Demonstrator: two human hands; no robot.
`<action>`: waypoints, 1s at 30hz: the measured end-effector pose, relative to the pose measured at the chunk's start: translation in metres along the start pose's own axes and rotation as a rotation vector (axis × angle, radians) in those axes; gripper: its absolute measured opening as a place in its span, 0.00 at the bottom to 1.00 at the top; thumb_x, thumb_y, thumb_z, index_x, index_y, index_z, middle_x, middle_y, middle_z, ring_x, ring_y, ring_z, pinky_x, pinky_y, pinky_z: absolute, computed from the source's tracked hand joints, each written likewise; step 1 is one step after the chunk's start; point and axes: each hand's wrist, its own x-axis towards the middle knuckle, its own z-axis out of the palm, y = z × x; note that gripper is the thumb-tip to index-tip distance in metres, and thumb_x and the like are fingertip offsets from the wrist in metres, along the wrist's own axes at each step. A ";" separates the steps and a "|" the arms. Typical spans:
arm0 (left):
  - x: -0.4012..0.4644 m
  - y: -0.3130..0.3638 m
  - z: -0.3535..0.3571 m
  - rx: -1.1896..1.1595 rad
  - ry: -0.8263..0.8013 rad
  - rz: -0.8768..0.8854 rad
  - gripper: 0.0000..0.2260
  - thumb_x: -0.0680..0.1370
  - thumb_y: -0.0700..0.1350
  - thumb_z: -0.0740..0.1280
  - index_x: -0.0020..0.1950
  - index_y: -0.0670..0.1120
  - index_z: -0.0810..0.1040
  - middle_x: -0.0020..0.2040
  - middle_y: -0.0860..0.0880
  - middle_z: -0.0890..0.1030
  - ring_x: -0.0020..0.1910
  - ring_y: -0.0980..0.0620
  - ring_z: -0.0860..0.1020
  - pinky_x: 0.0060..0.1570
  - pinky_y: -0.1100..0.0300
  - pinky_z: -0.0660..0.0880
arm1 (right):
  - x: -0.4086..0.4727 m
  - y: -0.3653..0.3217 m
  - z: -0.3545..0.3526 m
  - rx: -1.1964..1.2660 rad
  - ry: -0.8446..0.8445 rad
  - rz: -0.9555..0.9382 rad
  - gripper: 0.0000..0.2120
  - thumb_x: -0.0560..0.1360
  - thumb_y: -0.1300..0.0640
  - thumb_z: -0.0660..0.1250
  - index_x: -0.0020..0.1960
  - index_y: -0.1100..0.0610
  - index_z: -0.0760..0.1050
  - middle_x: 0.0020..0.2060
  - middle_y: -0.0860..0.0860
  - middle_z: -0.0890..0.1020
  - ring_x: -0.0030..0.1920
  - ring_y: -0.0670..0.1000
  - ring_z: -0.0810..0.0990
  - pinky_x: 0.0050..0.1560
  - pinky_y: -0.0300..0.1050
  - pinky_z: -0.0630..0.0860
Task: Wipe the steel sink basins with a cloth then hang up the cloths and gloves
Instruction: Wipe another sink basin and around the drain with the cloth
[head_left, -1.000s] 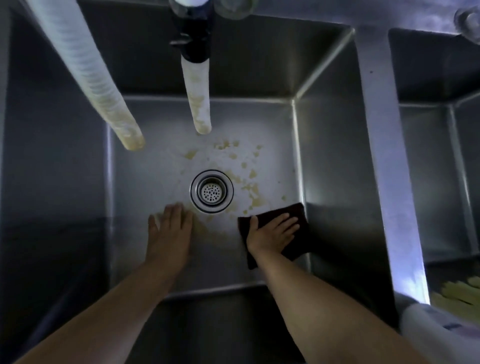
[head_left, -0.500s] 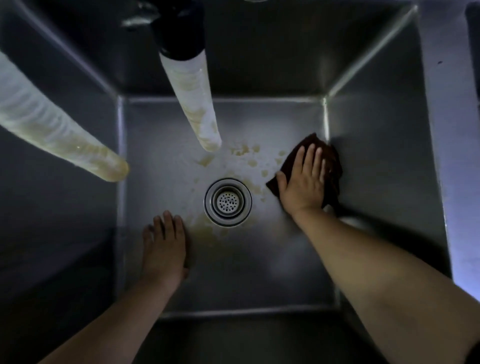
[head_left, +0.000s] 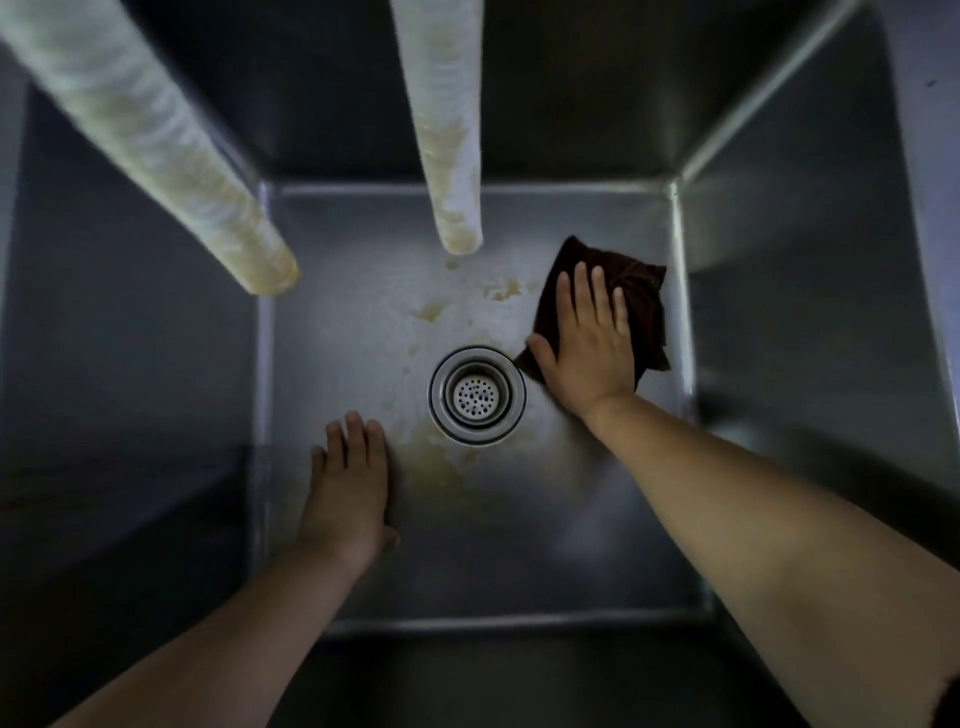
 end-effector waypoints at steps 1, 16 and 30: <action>-0.001 -0.001 0.000 -0.009 0.014 0.004 0.59 0.64 0.60 0.74 0.74 0.37 0.35 0.76 0.36 0.39 0.75 0.36 0.43 0.73 0.46 0.50 | -0.016 -0.002 0.001 -0.010 -0.007 -0.009 0.37 0.76 0.40 0.53 0.77 0.60 0.50 0.76 0.59 0.53 0.77 0.58 0.48 0.75 0.54 0.41; -0.008 -0.018 0.014 -0.193 0.169 0.073 0.57 0.64 0.60 0.74 0.76 0.44 0.37 0.77 0.42 0.39 0.76 0.42 0.42 0.73 0.51 0.45 | -0.045 -0.001 0.003 -0.103 -0.076 -0.017 0.40 0.73 0.35 0.50 0.77 0.57 0.49 0.77 0.58 0.52 0.77 0.60 0.46 0.75 0.57 0.44; -0.005 -0.017 0.012 -0.215 0.146 0.069 0.57 0.66 0.57 0.74 0.75 0.43 0.34 0.77 0.42 0.37 0.75 0.40 0.39 0.73 0.49 0.43 | 0.068 -0.166 0.003 -0.050 0.013 0.032 0.37 0.77 0.39 0.50 0.77 0.60 0.47 0.76 0.61 0.50 0.76 0.64 0.45 0.74 0.61 0.43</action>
